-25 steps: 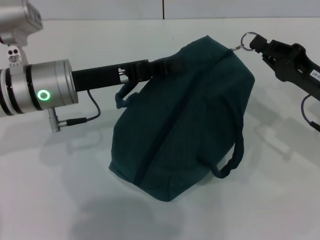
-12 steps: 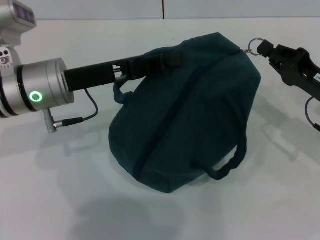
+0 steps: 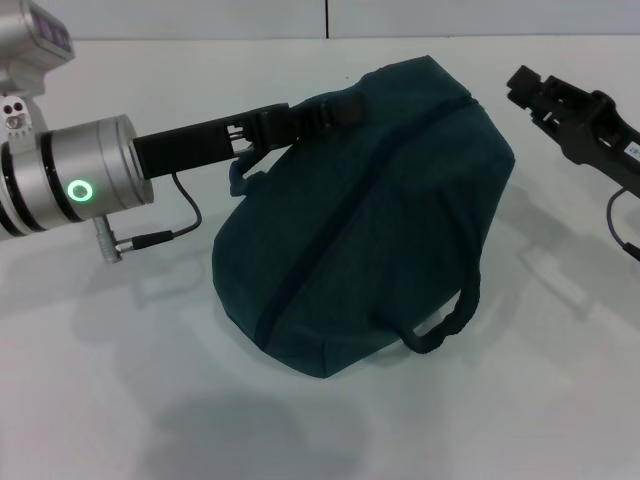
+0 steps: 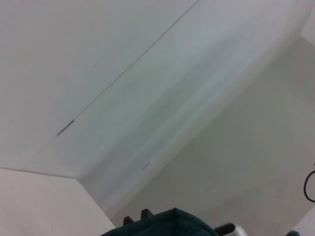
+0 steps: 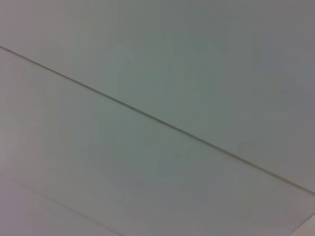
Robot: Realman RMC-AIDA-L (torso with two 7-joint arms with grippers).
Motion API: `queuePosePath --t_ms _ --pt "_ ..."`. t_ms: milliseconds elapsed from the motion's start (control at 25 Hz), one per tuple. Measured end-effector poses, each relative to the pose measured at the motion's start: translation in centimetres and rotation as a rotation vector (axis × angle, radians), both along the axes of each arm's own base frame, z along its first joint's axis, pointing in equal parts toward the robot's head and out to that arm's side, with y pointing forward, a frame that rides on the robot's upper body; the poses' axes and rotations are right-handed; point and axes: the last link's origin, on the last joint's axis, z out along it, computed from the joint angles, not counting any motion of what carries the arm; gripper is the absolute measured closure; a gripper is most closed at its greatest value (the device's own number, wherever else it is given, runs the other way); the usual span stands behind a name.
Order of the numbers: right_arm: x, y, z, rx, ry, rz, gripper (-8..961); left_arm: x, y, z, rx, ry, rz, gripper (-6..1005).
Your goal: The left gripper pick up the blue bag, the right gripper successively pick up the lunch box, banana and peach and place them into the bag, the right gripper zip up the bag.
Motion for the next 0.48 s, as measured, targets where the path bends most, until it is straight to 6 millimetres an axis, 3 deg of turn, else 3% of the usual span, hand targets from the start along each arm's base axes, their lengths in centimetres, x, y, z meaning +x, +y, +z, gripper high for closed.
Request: queuePosePath --t_ms 160,480 --pt "1.0 -0.3 0.2 0.014 0.004 -0.046 822 -0.2 0.4 -0.3 0.012 0.009 0.038 904" --pt "2.0 -0.7 0.7 0.034 0.001 -0.073 472 -0.9 2.2 -0.8 0.079 0.016 0.165 900"
